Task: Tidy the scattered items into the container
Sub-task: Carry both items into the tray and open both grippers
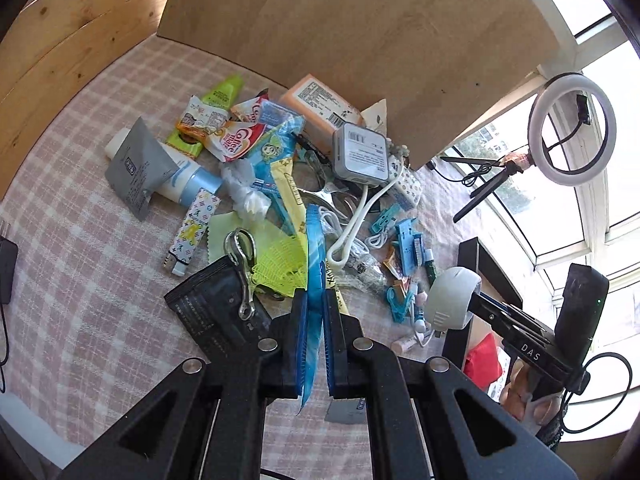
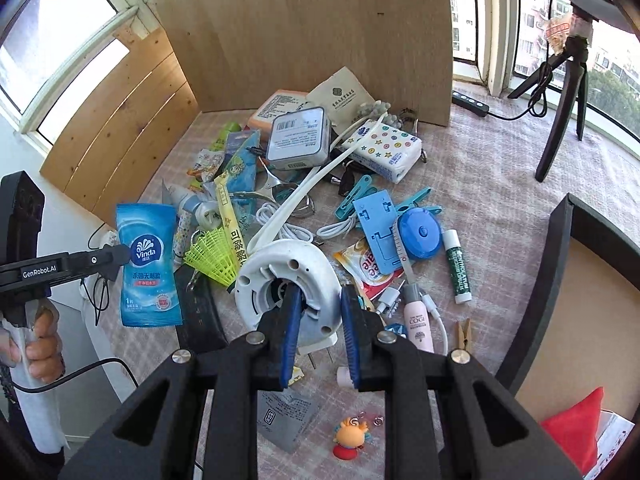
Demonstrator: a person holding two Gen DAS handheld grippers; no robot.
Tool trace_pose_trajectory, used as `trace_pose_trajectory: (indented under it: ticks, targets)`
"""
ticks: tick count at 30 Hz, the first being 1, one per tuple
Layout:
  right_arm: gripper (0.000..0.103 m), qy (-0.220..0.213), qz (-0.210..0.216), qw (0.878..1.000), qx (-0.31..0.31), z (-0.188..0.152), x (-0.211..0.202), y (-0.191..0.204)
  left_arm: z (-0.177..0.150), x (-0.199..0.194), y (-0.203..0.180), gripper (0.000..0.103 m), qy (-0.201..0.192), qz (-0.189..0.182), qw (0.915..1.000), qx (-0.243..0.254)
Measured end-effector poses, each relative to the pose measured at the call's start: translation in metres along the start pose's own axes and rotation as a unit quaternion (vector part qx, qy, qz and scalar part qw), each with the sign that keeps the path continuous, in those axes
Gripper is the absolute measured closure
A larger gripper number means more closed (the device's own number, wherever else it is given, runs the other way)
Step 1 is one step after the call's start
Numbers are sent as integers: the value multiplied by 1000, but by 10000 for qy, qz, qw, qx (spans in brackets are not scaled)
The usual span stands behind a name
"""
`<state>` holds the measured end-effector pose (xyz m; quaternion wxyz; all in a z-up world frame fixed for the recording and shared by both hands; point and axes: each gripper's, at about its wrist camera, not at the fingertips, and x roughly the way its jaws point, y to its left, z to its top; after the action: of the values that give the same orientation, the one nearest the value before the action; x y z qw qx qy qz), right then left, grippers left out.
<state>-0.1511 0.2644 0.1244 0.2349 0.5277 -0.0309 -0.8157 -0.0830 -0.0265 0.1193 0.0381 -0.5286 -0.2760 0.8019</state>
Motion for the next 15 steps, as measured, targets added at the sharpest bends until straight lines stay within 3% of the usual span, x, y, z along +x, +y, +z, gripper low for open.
trace_pose_trajectory:
  ticks: [8, 15]
  targets:
    - [83, -576, -507, 9930, 898, -16, -77, -91, -9, 35, -107, 97, 337, -631, 9936, 875]
    - [83, -880, -1133, 9736, 1774, -49, -131, -178, -38, 83, -221, 97, 716, -1016, 9757, 1802]
